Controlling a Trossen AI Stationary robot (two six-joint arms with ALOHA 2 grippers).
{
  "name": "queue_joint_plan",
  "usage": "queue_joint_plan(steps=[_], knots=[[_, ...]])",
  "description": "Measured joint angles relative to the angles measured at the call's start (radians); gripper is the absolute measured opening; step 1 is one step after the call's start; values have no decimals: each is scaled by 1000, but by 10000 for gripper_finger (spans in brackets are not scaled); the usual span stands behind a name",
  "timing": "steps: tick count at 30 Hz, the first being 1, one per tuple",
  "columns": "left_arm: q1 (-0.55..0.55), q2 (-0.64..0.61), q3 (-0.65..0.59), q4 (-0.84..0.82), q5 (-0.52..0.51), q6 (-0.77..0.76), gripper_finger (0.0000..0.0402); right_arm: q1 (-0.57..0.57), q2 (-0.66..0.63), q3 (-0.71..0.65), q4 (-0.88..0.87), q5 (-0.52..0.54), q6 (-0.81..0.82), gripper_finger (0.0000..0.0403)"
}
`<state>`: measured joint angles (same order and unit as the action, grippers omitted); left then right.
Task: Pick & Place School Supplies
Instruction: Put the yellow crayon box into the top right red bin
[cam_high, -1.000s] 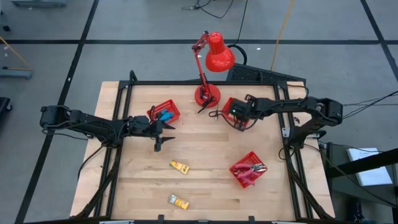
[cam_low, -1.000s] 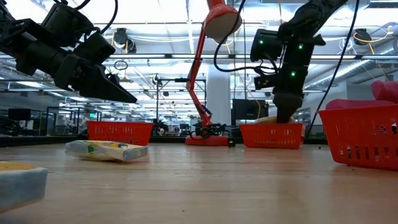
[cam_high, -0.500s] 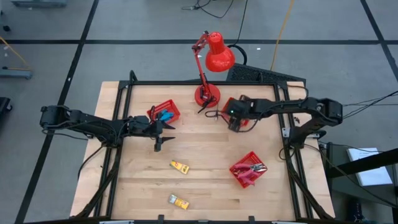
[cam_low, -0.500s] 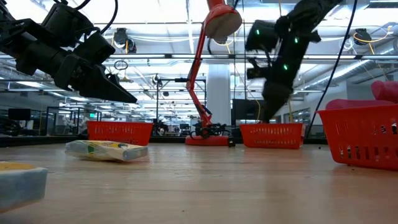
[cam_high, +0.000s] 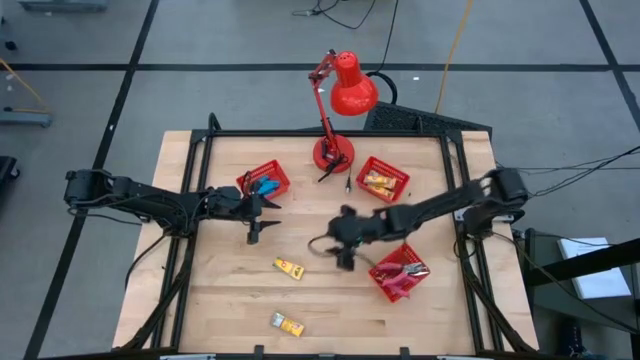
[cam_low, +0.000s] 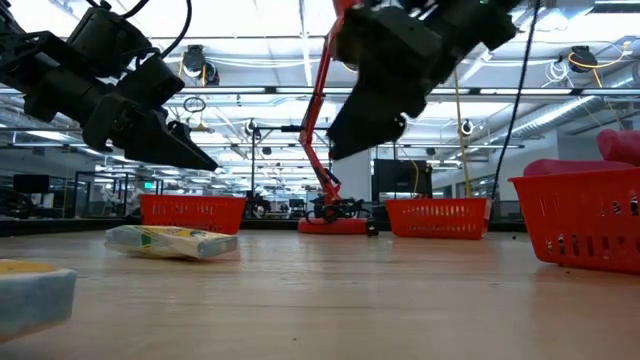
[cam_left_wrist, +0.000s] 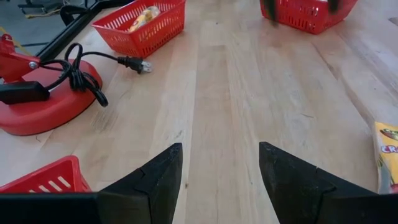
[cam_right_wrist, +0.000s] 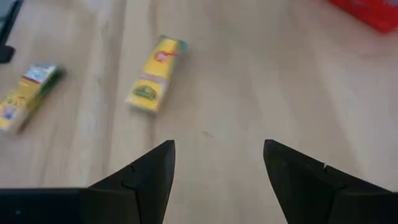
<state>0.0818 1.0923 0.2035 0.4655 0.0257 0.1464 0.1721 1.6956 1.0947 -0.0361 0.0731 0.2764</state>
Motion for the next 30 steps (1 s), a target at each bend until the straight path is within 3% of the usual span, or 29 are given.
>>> queue_joint_plan(steps=[11, 19, 30], knots=[[0, 0, 0, -7, 0, 20, 214, 42, 374, 404, -105, -6, -83, 236], [0, 0, 0, -7, 0, 35, 214, 37, 481, 500, -80, -87, -56, 236], [0, 0, 0, 1, 0, 34, 214, 48, 484, 519, -24, -103, -32, 236]])
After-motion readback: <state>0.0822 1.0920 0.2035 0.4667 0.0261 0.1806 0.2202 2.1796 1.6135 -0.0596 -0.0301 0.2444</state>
